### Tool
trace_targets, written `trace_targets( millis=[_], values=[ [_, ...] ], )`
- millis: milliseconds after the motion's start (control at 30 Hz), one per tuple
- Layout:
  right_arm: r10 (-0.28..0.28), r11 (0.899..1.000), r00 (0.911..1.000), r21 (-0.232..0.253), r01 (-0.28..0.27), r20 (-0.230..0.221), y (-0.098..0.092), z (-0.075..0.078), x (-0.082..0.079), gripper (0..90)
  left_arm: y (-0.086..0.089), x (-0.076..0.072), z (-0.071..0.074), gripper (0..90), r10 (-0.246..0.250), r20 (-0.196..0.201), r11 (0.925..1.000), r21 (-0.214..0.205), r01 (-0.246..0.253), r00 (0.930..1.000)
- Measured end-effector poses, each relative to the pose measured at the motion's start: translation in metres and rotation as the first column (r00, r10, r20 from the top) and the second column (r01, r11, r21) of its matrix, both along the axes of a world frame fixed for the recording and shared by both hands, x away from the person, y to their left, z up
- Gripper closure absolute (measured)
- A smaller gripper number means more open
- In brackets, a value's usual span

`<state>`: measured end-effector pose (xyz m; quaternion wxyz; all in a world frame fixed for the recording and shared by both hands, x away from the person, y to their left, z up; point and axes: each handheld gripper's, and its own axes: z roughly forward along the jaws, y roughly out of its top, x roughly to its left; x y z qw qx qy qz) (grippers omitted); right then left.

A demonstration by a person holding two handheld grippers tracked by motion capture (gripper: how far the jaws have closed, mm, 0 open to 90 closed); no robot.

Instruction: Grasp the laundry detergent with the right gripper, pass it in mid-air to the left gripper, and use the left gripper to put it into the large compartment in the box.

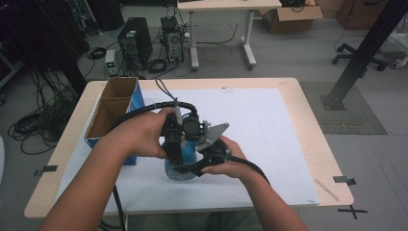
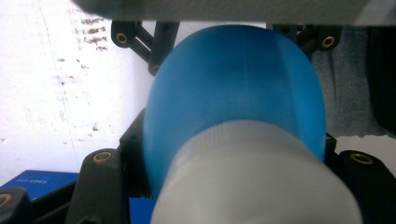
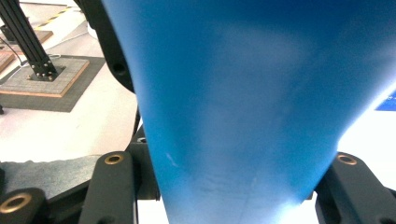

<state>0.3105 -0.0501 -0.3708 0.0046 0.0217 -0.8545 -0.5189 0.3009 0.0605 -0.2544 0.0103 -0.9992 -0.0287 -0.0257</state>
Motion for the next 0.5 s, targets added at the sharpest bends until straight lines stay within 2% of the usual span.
trace_targets(
  millis=[100, 200, 233, 267, 400, 500],
  values=[
    [-0.004, 1.0, 1.0, 0.011, 0.004, -0.002, -0.0005, -0.0002, -0.0003, 42.6, 0.0001, 0.0, 0.0008, 38.8, 0.005, 0.003, 0.9999, -0.009, -0.005, 1.0],
    [0.005, 0.999, 0.9999, 0.045, -0.005, -0.015, -0.0029, 0.0015, 0.0001, 31.2, 0.0004, 0.0015, 0.0, 38.8, 0.002, 0.012, 1.0, 0.002, -0.002, 0.9999],
    [0.005, 0.999, 0.9999, 0.045, -0.005, -0.015, -0.0029, 0.0015, 0.0001, 31.2, 0.0004, 0.0015, 0.0, 38.8, 0.002, 0.012, 1.0, 0.002, -0.002, 0.9999],
    [-0.007, 0.999, 1.0, 0.043, 0.007, 0.004, -0.0048, 0.0024, 0.0011, 28.3, 0.0007, 0.0028, -0.0003, 38.8, 0.007, 0.01, 0.9999, 0.008, -0.007, 0.9999],
    [-0.031, 0.998, 0.9995, 0.056, 0.03, 0.01, -0.0075, 0.0022, 0.0019, 23.2, 0.0011, 0.0037, 0.0003, 38.8, 0.008, 0.005, 0.9999, 0.006, -0.008, 1.0],
    [-0.045, 0.997, 0.9987, 0.062, 0.043, 0.024, -0.0097, -0.0007, 0.0045, 15.6, 0.0005, 0.0035, 0.0019, 38.8, 0.004, 0.005, 1.0, 0.006, -0.004, 1.0]
  ],
)
